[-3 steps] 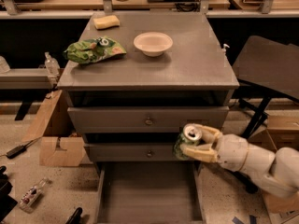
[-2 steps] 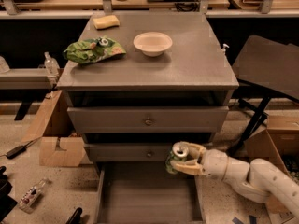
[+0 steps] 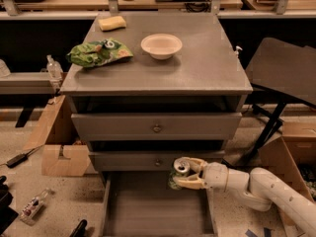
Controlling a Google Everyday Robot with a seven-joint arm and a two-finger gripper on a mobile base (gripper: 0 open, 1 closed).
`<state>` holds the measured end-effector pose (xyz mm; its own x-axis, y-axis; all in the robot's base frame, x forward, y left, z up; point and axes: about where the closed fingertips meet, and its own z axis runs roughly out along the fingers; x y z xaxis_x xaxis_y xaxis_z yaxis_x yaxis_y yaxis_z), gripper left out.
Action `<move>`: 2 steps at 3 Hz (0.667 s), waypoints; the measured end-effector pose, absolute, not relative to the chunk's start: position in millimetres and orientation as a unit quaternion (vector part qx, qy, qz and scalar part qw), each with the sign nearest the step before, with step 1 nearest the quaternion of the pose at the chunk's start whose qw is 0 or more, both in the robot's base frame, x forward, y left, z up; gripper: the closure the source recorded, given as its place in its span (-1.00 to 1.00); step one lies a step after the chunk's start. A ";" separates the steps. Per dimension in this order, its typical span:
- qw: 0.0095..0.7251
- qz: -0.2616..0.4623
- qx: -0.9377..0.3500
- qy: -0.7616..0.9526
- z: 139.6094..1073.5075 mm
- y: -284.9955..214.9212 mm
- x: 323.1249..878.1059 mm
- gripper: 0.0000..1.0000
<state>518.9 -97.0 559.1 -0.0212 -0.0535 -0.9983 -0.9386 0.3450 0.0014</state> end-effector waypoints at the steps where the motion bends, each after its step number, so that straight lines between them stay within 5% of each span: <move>1: 0.537 0.406 -0.410 0.615 514.9 -75.8 525.2 1.00; 2: 0.503 0.402 -0.425 0.636 429.8 -47.6 532.6 1.00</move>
Offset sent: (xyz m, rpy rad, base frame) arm 0.0197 0.0839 -0.2471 -0.1651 0.1811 0.0649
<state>532.6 -47.6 429.8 -0.1326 -0.1358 -0.9818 -0.9453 0.3153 0.0841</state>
